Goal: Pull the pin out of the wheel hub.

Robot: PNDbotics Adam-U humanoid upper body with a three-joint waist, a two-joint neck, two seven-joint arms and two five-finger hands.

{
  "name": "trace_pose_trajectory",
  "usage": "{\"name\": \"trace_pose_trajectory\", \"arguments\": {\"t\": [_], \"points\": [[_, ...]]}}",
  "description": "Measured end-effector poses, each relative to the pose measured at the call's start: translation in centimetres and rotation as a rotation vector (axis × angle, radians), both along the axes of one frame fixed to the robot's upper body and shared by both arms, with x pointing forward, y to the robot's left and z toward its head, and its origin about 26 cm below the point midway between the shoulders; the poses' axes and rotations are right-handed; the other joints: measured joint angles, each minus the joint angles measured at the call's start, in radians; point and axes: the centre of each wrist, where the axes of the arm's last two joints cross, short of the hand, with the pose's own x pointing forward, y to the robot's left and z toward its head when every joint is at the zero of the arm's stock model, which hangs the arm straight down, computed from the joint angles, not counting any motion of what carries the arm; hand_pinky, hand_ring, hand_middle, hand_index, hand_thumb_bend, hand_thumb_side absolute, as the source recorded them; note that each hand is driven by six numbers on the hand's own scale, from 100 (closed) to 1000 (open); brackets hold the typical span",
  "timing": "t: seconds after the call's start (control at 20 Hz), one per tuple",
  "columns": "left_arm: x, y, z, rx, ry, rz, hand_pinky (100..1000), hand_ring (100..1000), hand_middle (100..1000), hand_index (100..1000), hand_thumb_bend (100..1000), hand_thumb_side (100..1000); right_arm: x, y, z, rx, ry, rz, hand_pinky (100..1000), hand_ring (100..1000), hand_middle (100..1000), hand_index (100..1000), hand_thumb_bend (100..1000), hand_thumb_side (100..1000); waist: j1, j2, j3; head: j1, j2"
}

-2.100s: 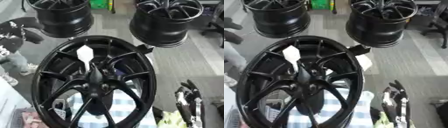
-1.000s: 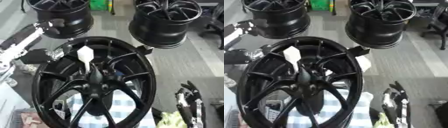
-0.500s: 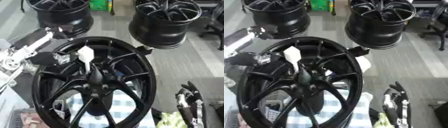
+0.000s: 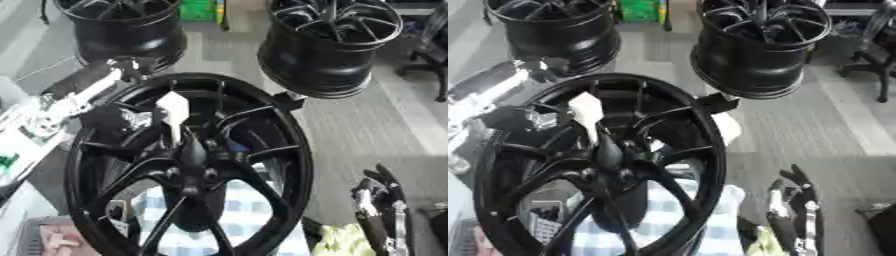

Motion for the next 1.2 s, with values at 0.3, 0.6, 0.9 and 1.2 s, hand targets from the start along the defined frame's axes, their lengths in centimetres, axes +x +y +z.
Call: {"name": "trace_pose_trajectory", "arguments": {"t": [0.3,0.6,0.9,1.2], "points": [[0.2,-0.8,-1.0,0.001,0.026,-0.023,769,766,834,963,406,676,0.1,0.1,0.0,0.001,-0.003,0.009,520,538,730,896,100,518,0.0,0.0,-0.003,0.005,0.0],[0.4,-1.5,-1.7,0.009,0.045,-0.045,762,757,822,950,337,639,0.1,0.2,0.0,0.001,-0.002,0.011,521,538,730,896,100,518,-0.001,0.0,-0.007,0.006,0.0],[0.5,-1.8,-2.2,0.018,0.051,-0.046,747,738,802,935,301,613,0.1,0.2,0.0,0.004,-0.001,0.012,521,538,730,896,100,518,-0.003,0.0,-0.008,0.007,0.0],[0.5,-1.9,-2.6,0.017,0.056,-0.045,709,687,775,919,233,569,0.1,0.2,0.0,0.005,-0.002,0.013,521,538,729,896,100,518,-0.004,0.0,-0.011,0.009,0.0]]}}
